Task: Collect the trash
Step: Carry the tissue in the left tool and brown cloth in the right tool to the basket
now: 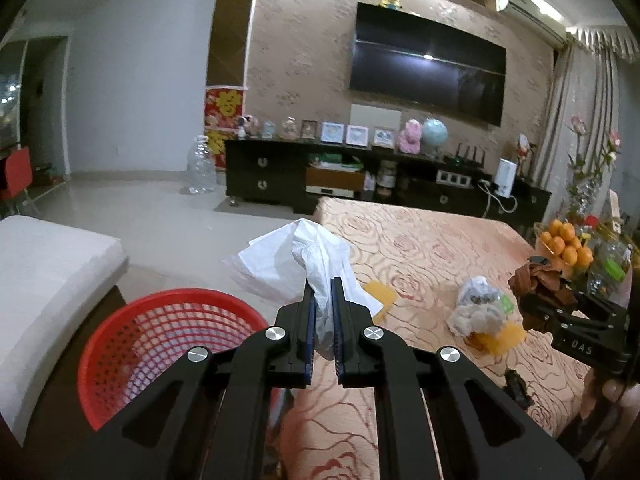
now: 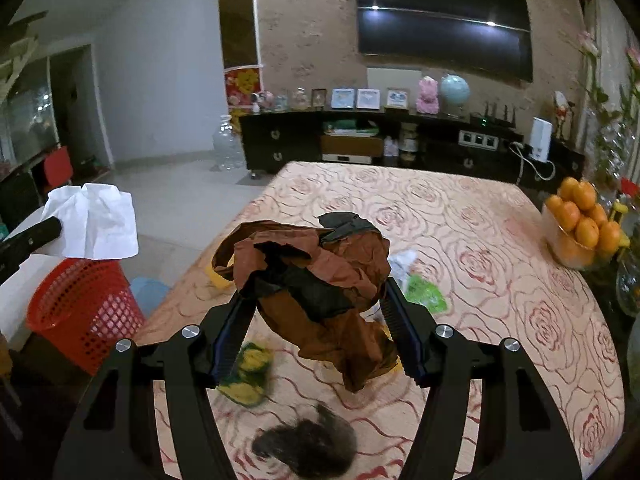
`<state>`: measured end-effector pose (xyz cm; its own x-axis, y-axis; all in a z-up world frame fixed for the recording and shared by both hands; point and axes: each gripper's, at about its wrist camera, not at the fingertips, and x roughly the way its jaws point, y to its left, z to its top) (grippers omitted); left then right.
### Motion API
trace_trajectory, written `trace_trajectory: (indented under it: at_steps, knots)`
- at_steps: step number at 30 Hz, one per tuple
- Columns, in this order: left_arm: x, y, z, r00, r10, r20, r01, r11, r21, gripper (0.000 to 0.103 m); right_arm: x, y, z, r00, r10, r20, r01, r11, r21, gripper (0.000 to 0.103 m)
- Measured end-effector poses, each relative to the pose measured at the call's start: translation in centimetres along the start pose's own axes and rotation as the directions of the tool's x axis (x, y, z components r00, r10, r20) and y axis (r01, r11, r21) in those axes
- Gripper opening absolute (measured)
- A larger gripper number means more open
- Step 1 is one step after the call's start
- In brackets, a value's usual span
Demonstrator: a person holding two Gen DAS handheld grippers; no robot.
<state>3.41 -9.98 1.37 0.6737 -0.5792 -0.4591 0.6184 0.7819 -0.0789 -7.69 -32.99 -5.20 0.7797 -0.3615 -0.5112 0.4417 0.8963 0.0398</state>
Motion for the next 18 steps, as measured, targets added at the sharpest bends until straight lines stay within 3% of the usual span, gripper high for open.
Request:
trace_trajectory:
  at_steps: [10,18]
  knots:
    - [-1.2,4.7,-0.2,0.996,0.087,0.002,-0.087,0.995,-0.044,0.007,1.5,5.6,2.6,0.993,0.12,0.011,-0.119,0.991,-0.054,0.062]
    - [-1.6,8.4,-0.7,0.985,0.171,-0.014,-0.172,0.982,-0.081,0.007,3.2,11.6,4.0,0.967,0.252,-0.026,-0.253,0.962,-0.106,0.062]
